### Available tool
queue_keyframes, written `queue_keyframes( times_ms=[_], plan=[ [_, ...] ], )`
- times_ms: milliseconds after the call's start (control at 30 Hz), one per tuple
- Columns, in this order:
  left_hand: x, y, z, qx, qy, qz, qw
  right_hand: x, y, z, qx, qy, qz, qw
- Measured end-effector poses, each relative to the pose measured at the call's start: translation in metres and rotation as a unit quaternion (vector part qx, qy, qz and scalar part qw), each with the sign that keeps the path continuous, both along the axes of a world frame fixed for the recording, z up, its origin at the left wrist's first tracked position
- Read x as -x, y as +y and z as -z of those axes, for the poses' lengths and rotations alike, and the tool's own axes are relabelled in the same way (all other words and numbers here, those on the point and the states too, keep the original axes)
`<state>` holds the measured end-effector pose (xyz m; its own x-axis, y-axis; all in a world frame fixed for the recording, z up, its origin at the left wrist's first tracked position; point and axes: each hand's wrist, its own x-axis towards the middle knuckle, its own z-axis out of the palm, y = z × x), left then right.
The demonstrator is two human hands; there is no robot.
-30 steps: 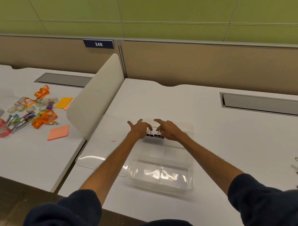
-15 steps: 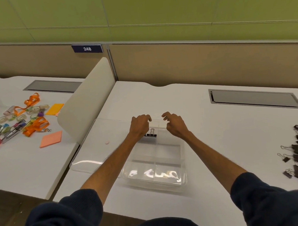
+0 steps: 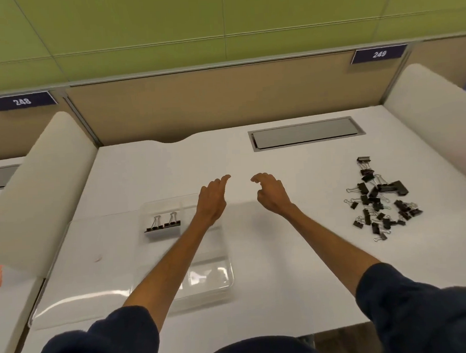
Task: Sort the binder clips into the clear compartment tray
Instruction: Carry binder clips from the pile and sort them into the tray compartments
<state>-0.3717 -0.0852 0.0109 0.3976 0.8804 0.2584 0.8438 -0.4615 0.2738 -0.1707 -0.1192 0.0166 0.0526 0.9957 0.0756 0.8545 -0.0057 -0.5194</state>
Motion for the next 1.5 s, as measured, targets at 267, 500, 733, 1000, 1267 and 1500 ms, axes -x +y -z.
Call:
queue_keyframes(
  times_ms=[267,500,733,1000,1267,1500],
  plan=[
    [-0.102,-0.010,0.011,0.048,0.015,0.057,0.997,-0.102,-0.030,0.003,0.018,-0.010,0.062,0.998],
    [-0.184,-0.020,0.018,0.077,0.031,0.110,0.990,-0.189,-0.055,0.010,0.026,-0.002,0.119,0.993],
    [-0.261,-0.030,0.029,0.108,0.053,0.133,0.984,-0.264,-0.076,0.022,0.027,0.022,0.164,0.986],
    [-0.337,-0.034,0.034,0.117,0.053,0.155,0.979,-0.340,-0.093,0.032,0.038,-0.010,0.215,0.976],
    [-0.408,-0.040,0.029,0.134,0.024,0.191,0.972,-0.403,-0.104,0.043,0.067,-0.009,0.217,0.974],
    [-0.465,-0.047,0.036,0.126,0.033,0.240,0.962,-0.426,-0.106,0.054,0.084,0.019,0.198,0.976]
  ],
)
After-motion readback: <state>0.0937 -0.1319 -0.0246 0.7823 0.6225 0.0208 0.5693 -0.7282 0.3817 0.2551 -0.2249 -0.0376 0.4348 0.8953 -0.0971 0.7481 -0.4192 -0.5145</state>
